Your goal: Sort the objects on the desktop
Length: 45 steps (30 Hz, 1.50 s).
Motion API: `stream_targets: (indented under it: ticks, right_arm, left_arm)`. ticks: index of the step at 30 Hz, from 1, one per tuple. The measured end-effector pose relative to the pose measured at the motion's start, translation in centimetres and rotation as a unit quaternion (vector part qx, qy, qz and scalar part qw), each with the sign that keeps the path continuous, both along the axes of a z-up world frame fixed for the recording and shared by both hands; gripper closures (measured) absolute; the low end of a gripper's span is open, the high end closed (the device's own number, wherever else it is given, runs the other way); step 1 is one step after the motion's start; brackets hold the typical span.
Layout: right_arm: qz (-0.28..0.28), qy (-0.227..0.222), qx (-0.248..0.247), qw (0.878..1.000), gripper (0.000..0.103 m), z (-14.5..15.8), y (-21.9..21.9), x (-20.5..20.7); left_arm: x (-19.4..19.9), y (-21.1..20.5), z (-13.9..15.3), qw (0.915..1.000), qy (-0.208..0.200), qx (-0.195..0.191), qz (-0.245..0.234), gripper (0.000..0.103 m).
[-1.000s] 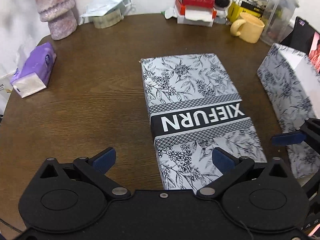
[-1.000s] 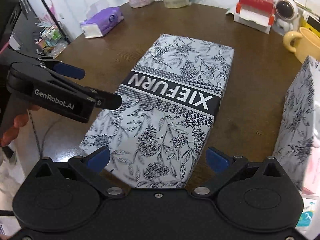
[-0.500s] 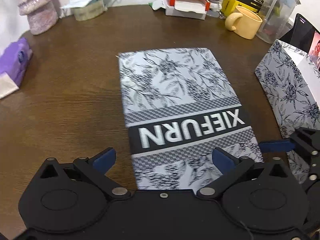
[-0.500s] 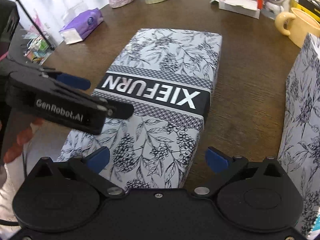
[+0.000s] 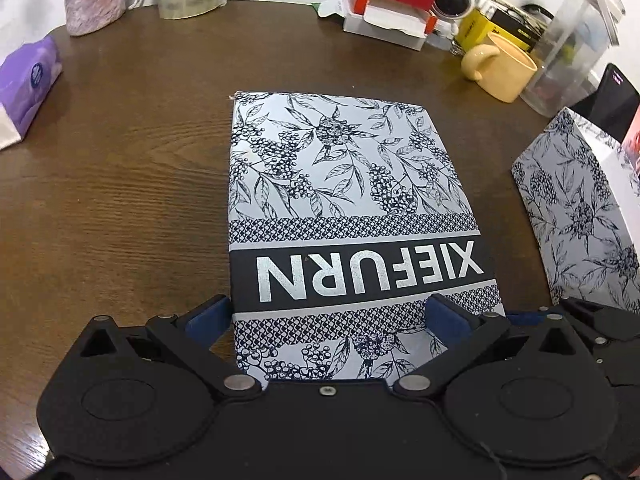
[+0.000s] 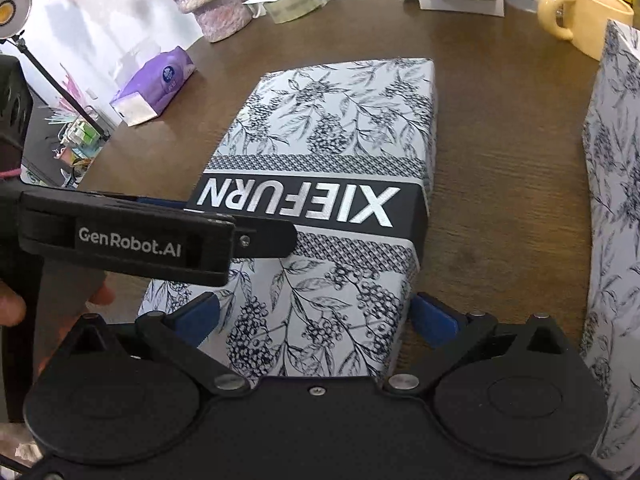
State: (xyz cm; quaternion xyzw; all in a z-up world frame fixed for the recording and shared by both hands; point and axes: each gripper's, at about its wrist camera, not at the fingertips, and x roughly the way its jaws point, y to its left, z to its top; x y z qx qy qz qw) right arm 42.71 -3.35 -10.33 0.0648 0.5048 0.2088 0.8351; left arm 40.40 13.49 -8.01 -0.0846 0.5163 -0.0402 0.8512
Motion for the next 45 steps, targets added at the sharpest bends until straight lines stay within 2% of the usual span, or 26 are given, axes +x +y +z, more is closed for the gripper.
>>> stream_targets:
  ticks: [8, 26, 34, 45]
  right_arm:
    - [-0.003, -0.009, 0.004, 1.000, 0.000, -0.1, 0.2, -0.1]
    - [-0.006, -0.023, 0.012, 1.000, 0.000, -0.2, -0.4, -0.5]
    - [-0.009, -0.026, 0.013, 1.000, 0.000, -0.2, -0.4, -0.7]
    - [-0.030, -0.035, 0.009, 0.999, 0.000, -0.2, 0.1, -0.9]
  left_arm:
    - [-0.4, 0.1, -0.2, 0.9994, 0.001, -0.013, 0.032, 0.000]
    - [-0.7, -0.6, 0.2, 0.9991, -0.010, 0.021, 0.035, 0.000]
    - [-0.7, -0.7, 0.0, 0.9992, -0.007, 0.010, 0.039, 0.000]
    - [-1.3, -1.4, 0.2, 0.9977, -0.022, 0.025, 0.060, 0.000]
